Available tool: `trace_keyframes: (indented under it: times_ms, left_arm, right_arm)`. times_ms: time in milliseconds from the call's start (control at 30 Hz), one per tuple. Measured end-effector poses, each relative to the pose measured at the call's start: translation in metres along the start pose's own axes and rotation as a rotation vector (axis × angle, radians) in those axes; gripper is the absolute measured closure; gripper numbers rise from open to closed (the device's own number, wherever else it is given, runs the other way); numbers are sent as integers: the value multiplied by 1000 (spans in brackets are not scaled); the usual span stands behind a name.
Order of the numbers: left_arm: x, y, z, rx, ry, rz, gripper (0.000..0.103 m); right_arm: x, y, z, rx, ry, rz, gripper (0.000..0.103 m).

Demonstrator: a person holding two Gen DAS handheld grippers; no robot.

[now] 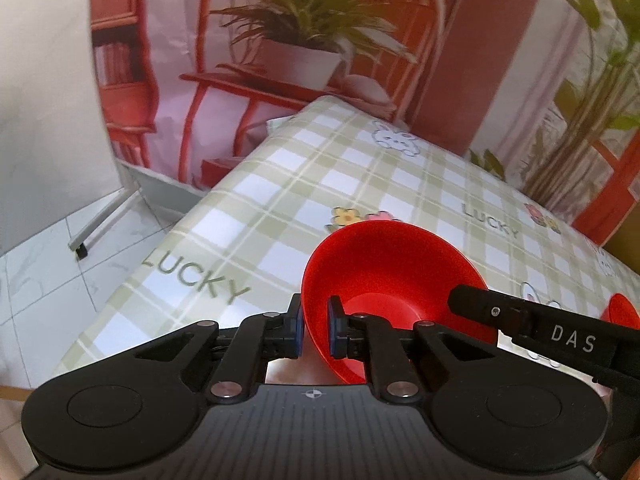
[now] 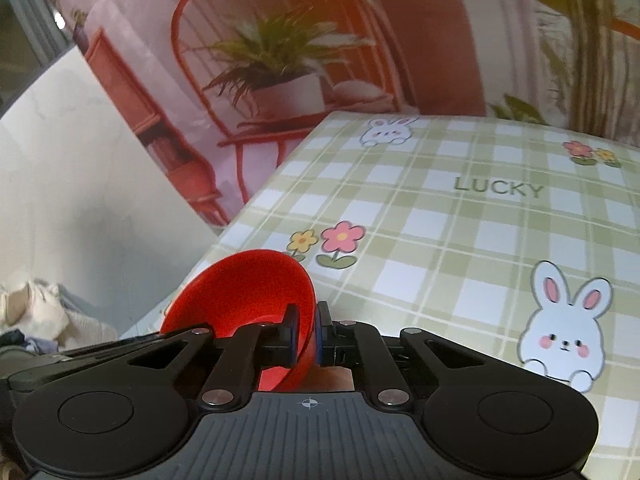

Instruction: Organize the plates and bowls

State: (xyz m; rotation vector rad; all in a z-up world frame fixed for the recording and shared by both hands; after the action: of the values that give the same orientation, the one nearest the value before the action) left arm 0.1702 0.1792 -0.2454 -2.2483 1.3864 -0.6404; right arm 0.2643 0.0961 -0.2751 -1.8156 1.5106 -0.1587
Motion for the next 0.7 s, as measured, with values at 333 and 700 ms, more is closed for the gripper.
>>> trace_keyframes:
  times_ms: [333,700]
  left_arm:
    - [50,-2,-12,26,49,114,90]
    - [111,-6,-13,34,123,232,90]
  right_arm:
    - [42,-6,-40,96,7,123,96]
    - [90,-13,-93,227,45,195,95]
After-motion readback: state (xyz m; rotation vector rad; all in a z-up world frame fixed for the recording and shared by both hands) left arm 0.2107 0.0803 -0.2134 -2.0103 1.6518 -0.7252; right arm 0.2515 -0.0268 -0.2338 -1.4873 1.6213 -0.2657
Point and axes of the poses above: each gripper's, at about its wrist camera, not at the fingertips, and z roughly the way its jaws point, x to its right, y to its underside, the point moved 8 cm from there along z, roughly the way its jaws point, and after that the axes turned 3 degrees about -x, right-handed, at the moved point
